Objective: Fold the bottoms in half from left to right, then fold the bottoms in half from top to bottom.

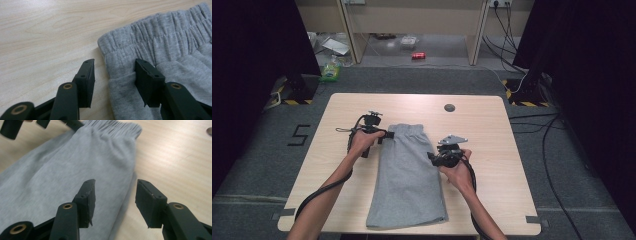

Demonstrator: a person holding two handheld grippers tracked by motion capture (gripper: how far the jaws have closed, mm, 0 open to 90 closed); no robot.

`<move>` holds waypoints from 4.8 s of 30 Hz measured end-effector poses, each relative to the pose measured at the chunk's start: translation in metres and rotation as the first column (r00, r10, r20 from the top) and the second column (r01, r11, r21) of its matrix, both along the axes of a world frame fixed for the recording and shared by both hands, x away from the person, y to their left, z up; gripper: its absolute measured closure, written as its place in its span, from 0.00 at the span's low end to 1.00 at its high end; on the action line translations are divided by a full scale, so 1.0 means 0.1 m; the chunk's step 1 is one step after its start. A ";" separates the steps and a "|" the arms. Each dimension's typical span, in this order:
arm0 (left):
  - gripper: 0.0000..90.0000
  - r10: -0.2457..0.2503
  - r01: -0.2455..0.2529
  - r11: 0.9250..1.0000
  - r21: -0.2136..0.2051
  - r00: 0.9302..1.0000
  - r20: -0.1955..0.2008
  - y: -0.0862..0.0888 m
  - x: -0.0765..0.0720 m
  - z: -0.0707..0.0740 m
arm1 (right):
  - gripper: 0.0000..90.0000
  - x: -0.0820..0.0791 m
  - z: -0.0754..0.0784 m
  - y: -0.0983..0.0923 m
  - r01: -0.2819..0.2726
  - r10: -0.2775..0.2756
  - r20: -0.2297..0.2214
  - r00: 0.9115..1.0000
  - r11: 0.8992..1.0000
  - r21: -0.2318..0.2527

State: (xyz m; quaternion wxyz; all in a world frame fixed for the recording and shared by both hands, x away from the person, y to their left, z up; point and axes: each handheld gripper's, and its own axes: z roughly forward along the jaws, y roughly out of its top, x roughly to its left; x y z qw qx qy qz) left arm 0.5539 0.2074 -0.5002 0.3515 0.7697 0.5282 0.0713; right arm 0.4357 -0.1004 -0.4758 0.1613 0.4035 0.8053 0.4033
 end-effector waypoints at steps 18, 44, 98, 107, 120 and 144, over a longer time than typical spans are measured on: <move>0.57 -0.001 0.001 1.000 0.013 1.000 0.013 -0.01 -0.01 0.00 | 0.47 0.35 0.01 0.07 0.050 -0.049 -0.023 0.999 0.998 0.031; 0.58 0.002 -0.002 1.000 0.013 1.000 0.022 -0.02 -0.03 -0.01 | 0.46 0.68 0.07 0.30 0.076 -0.076 -0.022 0.997 0.996 0.043; 0.79 -0.011 0.010 1.000 0.017 0.995 0.098 -0.09 -0.08 0.04 | 0.90 0.99 -0.22 0.47 0.087 -0.072 -0.150 0.986 0.991 0.099; 0.80 -0.005 0.010 1.000 -0.026 0.984 0.181 -0.04 -0.05 0.44 | 0.91 1.05 0.06 0.41 0.074 -0.062 -0.080 0.995 0.986 0.152; 0.80 -0.036 0.052 0.997 -0.048 0.957 0.287 -0.08 -0.16 0.98 | 0.91 1.03 0.44 0.29 0.048 -0.050 0.004 0.999 0.977 0.208; 0.80 -0.214 0.265 0.962 -0.071 0.887 0.409 0.12 -1.31 0.91 | 0.91 -0.02 0.50 0.11 -0.135 0.109 0.126 0.986 0.967 0.216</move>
